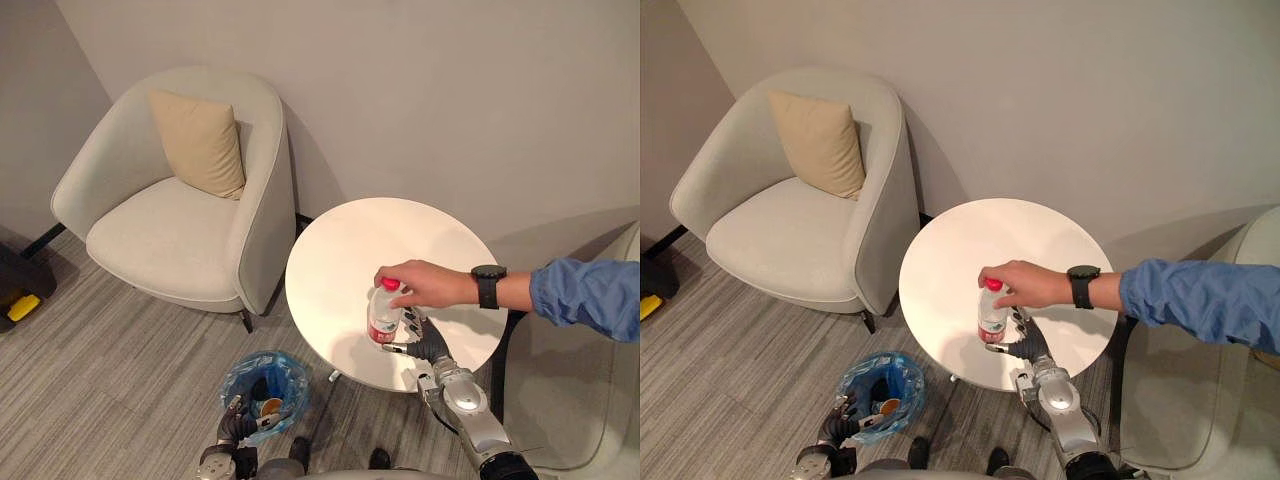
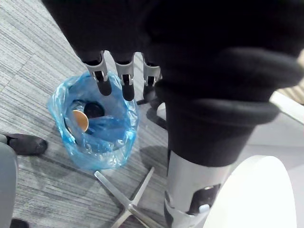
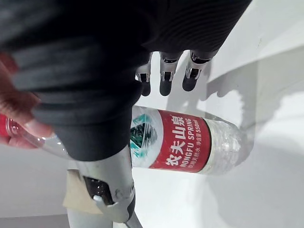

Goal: Gather rubbish on tea table into small bin, then transfer packed bag to large trash can.

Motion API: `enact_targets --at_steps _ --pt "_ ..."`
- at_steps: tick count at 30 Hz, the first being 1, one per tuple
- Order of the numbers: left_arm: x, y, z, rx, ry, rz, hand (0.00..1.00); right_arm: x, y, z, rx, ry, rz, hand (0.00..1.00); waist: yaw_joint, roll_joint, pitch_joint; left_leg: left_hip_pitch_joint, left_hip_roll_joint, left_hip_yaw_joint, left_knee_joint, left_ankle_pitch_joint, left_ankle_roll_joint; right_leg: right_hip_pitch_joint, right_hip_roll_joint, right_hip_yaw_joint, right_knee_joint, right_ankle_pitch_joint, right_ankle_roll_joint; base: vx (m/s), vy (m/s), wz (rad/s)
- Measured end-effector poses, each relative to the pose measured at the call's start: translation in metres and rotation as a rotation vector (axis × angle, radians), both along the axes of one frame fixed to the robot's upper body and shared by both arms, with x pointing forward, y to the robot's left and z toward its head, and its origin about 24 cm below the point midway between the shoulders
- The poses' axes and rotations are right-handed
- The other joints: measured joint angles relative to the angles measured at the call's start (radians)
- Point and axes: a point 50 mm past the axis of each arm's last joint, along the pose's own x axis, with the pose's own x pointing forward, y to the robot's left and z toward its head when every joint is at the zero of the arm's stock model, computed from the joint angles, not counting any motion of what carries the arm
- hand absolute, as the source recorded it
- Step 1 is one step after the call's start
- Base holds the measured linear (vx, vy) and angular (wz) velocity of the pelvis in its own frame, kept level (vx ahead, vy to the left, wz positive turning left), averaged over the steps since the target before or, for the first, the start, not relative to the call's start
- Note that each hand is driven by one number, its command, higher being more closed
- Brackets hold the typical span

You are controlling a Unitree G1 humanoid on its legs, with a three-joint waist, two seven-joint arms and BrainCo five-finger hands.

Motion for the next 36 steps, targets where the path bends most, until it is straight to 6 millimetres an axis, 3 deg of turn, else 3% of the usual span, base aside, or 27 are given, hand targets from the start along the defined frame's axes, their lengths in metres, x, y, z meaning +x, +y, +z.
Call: enact_targets --at_steps 36 --pt "-0.0001 -0.0022 -0.0003 -0.006 0.0 0.001 0.0 0.0084 0.0062 0.006 0.017 -0.032 -0.014 0.0 0.0 -0.003 0.002 0.005 0.0 -0.005 -0.005 0.0 0.0 0.005 0.0 -0.005 0.0 -0.005 0.004 -0.01 -0.003 0.0"
